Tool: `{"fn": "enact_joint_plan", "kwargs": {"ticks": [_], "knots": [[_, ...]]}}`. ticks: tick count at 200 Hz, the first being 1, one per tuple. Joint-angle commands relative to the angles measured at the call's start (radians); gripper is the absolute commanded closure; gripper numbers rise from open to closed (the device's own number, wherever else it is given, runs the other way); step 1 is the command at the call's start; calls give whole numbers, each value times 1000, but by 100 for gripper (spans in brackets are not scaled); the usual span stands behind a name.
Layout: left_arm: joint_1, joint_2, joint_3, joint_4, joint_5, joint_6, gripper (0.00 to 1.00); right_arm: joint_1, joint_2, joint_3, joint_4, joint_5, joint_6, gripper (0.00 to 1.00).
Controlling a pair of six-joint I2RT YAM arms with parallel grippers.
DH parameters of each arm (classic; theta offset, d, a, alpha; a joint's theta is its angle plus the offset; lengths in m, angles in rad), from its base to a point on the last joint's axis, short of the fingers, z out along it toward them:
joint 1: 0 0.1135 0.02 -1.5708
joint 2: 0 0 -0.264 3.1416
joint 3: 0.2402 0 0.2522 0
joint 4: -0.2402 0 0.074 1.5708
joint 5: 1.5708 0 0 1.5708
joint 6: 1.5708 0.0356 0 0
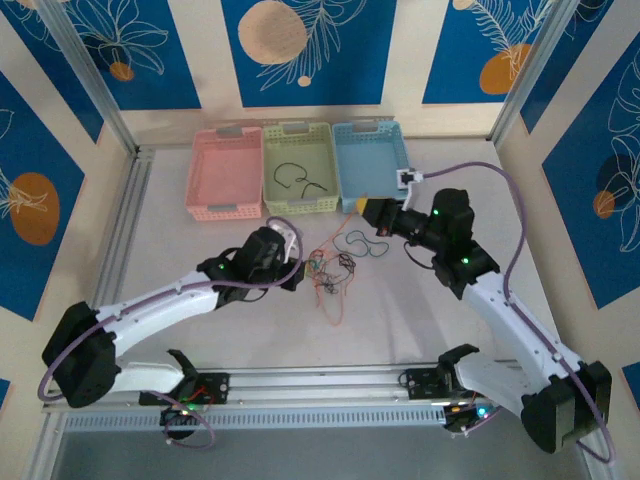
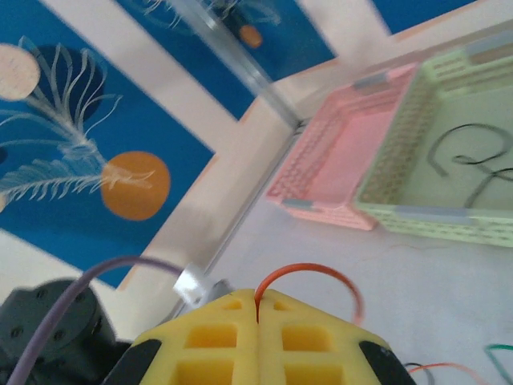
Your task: Untangle the cables
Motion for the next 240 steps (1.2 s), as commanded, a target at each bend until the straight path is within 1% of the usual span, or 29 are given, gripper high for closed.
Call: {"fn": "enact_joint_plan", "kwargs": {"ticks": [1, 25, 39, 51, 69, 101, 119, 150, 183, 209, 227, 240], "knots": [[14, -72, -94, -88, -46, -38, 100, -132, -124, -37, 20, 49, 46, 100], [22, -161, -143, -130, -75, -52, 100, -307, -199, -89, -26, 46, 127, 100], [27, -204, -164, -151, -88, -57, 100, -397, -214, -112, -38, 18, 178, 100], [31, -229, -173, -168, -93, -58, 100, -453, -208, -127, -36, -15, 218, 100], [38, -255, -174, -204, -117, -56, 100, -504, -199, -141, -48, -29, 252, 100], [51, -288, -181, -248, -148, -50, 100, -561, -195, -149, -54, -65, 271, 100], [56, -303, -192, -245, -142, -52, 100, -572, -192, -151, -48, -81, 276, 100], [64, -313, -189, -275, -162, -50, 100, -588, -198, -141, -64, -90, 273, 100], [80, -347, -195, -321, -195, -55, 100, -636, -208, -120, -67, -129, 288, 100], [98, -385, -212, -346, -230, -64, 100, -680, -209, -40, -65, -173, 310, 100], [113, -410, -220, -348, -229, -65, 100, -678, -190, 49, -86, -192, 293, 100], [120, -416, -225, -350, -234, -65, 100, -673, -158, 110, -84, -219, 309, 100]]}}
